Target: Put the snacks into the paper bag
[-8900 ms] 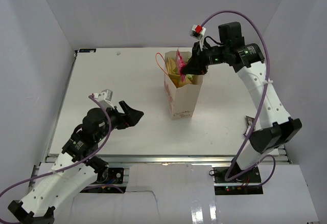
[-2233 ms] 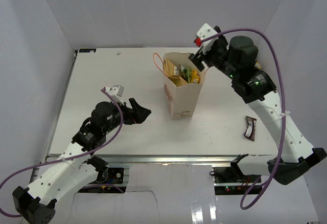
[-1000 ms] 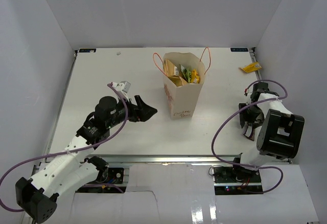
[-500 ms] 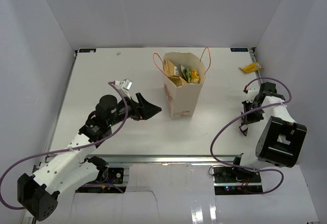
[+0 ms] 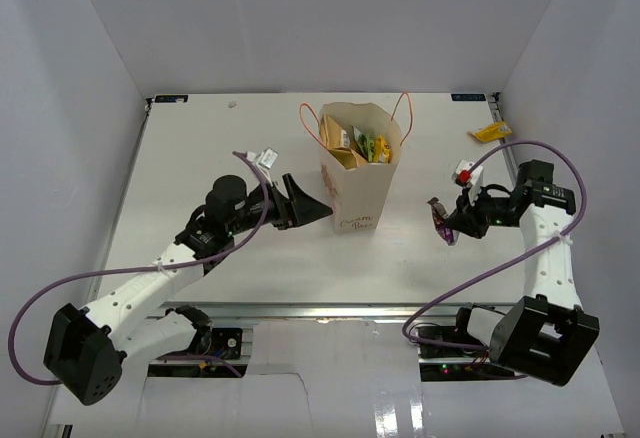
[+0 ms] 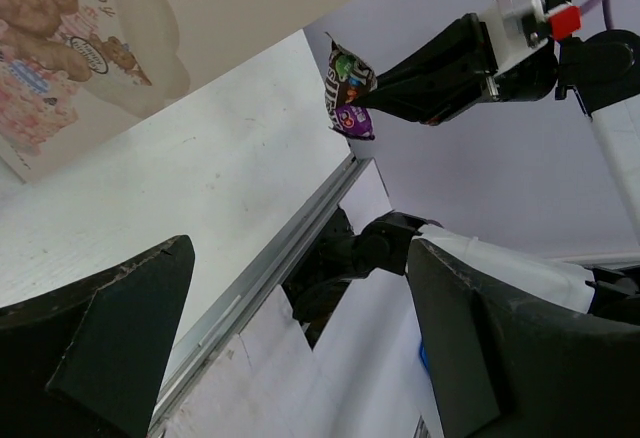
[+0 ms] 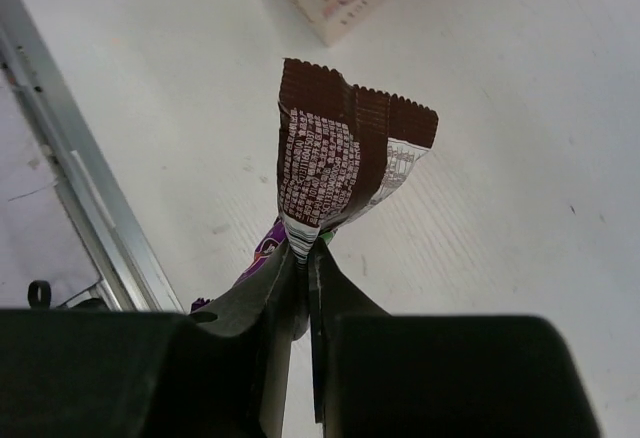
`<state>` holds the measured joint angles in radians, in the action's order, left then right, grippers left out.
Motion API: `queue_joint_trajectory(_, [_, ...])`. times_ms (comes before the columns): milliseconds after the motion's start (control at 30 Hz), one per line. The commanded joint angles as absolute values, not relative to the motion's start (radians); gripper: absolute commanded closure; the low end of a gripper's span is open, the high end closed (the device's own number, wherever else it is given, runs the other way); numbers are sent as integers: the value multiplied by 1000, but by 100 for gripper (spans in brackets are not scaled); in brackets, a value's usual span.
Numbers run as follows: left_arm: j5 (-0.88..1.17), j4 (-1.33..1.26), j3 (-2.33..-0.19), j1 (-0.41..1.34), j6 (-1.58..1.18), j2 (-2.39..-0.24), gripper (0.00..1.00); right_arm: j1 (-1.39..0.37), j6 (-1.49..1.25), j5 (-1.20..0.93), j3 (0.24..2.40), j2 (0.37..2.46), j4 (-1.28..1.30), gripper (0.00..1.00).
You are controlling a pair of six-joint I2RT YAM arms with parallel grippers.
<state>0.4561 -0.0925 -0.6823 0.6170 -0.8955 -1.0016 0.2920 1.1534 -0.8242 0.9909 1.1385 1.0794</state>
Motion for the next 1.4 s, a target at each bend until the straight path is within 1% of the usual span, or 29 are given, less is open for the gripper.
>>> queue_joint_trajectory(0, [483, -135, -750, 646, -919, -1034, 2, 230, 1429, -997, 1055, 1117, 1288, 87])
queue_joint_trajectory(67, [480, -135, -785, 670, -925, -1081, 2, 184, 1442, -996, 1066, 1102, 1301, 87])
queue_joint_trajectory(100, [476, -133, -798, 679, -936, -1098, 2, 116, 1428, -986, 1071, 1095, 1284, 87])
queue_joint_trajectory(200, [459, -133, -854, 722, -953, -1173, 2, -56, 1277, -928, 1065, 1043, 1146, 87])
queue_joint_trajectory(233, [453, -132, -882, 745, -959, -1213, 2, -99, 1185, -910, 1054, 1014, 1102, 87])
queue_joint_trajectory(267, [448, -132, -894, 755, -965, -1233, 2, -139, 1140, -872, 1049, 1002, 1015, 87])
queue_joint_trajectory(300, [442, -132, -906, 771, -972, -1252, 2, -214, 1105, -853, 1046, 993, 981, 88])
queue_joint_trajectory(400, [443, -129, -946, 793, -995, -1324, 4, -317, 991, -801, 1065, 994, 890, 88])
queue_joint_trajectory(600, [451, -112, -994, 839, -1022, -1405, 12, -357, 933, -795, 1135, 1035, 844, 88])
queue_joint_trajectory(633, [456, -110, -1000, 842, -1023, -1413, 17, -365, 930, -778, 1138, 1040, 838, 88])
queue_joint_trajectory(700, [460, -107, -1020, 848, -1025, -1434, 21, -380, 928, -764, 1140, 1042, 830, 88])
queue_joint_trajectory(733, [462, -107, -1028, 850, -1025, -1437, 25, -383, 925, -759, 1140, 1043, 822, 88])
queue_joint_trajectory(933, [463, -101, -1058, 856, -1035, -1459, 31, -414, 927, -764, 1127, 1037, 825, 88])
queue_joint_trajectory(1033, [472, -101, -1075, 857, -1038, -1469, 45, -422, 923, -762, 1123, 1032, 821, 88])
queue_joint_trajectory(1067, [476, -101, -1081, 857, -1039, -1471, 56, -423, 920, -762, 1124, 1031, 819, 88])
queue_joint_trajectory(1133, [486, -101, -1091, 859, -1043, -1474, 67, -425, 919, -767, 1126, 1029, 821, 88])
queue_joint_trajectory(1167, [489, -101, -1100, 859, -1043, -1473, 77, -426, 917, -769, 1127, 1028, 825, 86])
queue_joint_trajectory(1200, [494, -100, -1104, 859, -1045, -1471, 82, -426, 919, -772, 1131, 1026, 830, 84])
queue_joint_trajectory(1233, [494, -98, -1111, 861, -1045, -1468, 86, -428, 920, -775, 1134, 1020, 833, 81])
queue_joint_trajectory(1267, [494, -97, -1114, 861, -1045, -1456, 89, -428, 925, -776, 1137, 1017, 839, 73])
queue_joint_trajectory(1300, [494, -91, -1117, 861, -1040, -1450, 95, -426, 931, -778, 1140, 1009, 854, 67])
queue_joint_trajectory(1333, [491, -81, -1118, 861, -1035, -1439, 97, -428, 933, -779, 1143, 1003, 857, 61])
queue_joint_trajectory(1367, [485, -68, -1127, 861, -1028, -1418, 98, -426, 924, -779, 1149, 997, 859, 50])
